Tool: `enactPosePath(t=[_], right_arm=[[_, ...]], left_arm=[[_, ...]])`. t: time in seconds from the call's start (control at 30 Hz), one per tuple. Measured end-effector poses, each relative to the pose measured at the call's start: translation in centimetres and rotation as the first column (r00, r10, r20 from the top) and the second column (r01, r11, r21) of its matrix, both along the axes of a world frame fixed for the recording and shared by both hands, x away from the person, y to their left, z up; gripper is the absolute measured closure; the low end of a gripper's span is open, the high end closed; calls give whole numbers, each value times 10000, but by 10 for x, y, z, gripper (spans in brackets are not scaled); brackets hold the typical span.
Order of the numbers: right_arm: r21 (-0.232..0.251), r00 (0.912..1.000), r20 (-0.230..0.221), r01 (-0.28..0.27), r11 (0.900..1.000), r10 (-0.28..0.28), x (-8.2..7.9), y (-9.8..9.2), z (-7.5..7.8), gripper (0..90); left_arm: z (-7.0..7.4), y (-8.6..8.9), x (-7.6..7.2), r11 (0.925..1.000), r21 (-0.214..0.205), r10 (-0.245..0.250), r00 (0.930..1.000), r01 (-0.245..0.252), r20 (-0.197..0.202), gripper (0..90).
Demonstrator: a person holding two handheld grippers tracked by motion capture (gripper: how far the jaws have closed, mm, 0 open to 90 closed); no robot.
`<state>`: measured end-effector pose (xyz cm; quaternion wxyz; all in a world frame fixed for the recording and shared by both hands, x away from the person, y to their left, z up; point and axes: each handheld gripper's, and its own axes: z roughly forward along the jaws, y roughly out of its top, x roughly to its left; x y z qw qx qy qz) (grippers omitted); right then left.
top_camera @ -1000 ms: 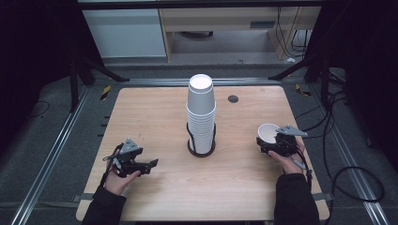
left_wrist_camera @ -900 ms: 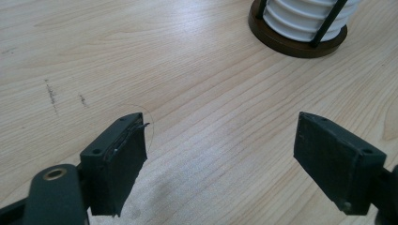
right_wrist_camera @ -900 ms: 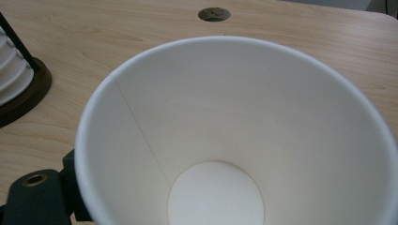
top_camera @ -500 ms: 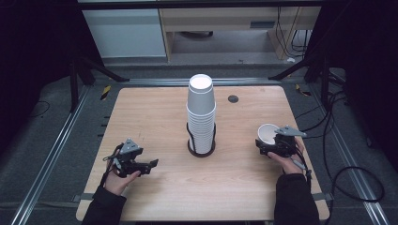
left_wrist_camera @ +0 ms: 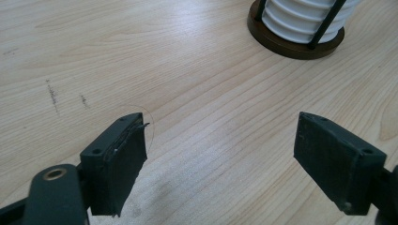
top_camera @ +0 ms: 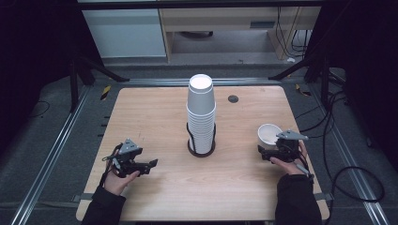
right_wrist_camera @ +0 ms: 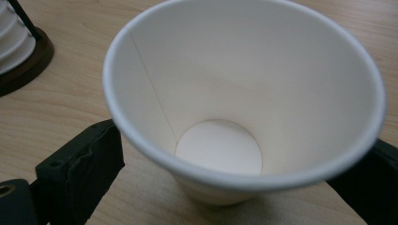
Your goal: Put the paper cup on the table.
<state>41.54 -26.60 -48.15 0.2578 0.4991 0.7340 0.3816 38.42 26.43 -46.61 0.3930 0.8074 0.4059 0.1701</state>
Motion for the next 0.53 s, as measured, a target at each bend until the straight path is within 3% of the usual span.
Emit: enactPosePath(t=[0.33, 0.53], right_arm=[[402, 9984, -559, 0, 9992, 23, -31, -3, 1, 16], [522, 9993, -382, 10, 9986, 10, -53, -5, 4, 15]], left_arm=[[-1, 4, 1, 9999, 124, 104, 9999, -103, -74, 165], [-3, 9, 4, 9992, 239, 316, 9993, -311, -219, 157]])
